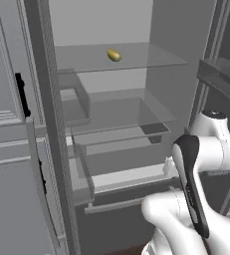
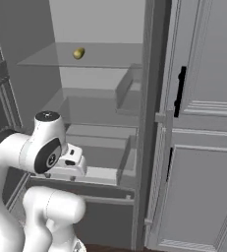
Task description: Place one cucumber and one chicken drumstick in each tupperware on the nearby counter, to pack two identical lunches.
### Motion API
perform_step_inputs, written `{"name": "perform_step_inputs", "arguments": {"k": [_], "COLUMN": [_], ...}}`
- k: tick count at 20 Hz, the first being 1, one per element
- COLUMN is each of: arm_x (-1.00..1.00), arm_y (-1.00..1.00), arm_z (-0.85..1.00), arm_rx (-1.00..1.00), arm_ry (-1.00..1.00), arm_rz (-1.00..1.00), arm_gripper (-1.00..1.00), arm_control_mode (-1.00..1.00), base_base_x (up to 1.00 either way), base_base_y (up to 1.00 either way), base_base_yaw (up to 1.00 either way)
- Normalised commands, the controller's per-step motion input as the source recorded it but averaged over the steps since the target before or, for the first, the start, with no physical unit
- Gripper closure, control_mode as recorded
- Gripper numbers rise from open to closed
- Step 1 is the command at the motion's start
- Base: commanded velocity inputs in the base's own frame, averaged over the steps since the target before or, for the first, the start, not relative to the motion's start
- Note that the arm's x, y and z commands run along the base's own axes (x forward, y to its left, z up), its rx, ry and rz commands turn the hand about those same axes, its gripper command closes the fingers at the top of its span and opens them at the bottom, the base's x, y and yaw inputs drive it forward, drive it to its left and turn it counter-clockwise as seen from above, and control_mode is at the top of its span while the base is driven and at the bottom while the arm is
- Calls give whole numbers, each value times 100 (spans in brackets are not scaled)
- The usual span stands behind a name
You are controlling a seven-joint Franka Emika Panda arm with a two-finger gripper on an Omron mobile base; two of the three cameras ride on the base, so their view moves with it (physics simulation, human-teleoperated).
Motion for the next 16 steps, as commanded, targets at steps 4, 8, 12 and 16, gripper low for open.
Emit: {"name": "perform_step_inputs", "arguments": {"k": [4, 8, 12, 16], "arm_x": [0, 0, 0, 0], "arm_y": [0, 0, 0, 0], "arm_z": [0, 0, 0, 0], "arm_rx": [0, 0, 0, 0], "arm_ry": [0, 0, 0, 0], "arm_rz": [0, 0, 0, 0], "arm_gripper": [-100, -100, -100, -100], "arm_control_mode": [100, 100, 100, 100], "base_base_x": [73, 46, 1, 0], "base_base_y": [4, 21, 10, 0], "base_base_yaw": [-12, -1, 0, 0]}}
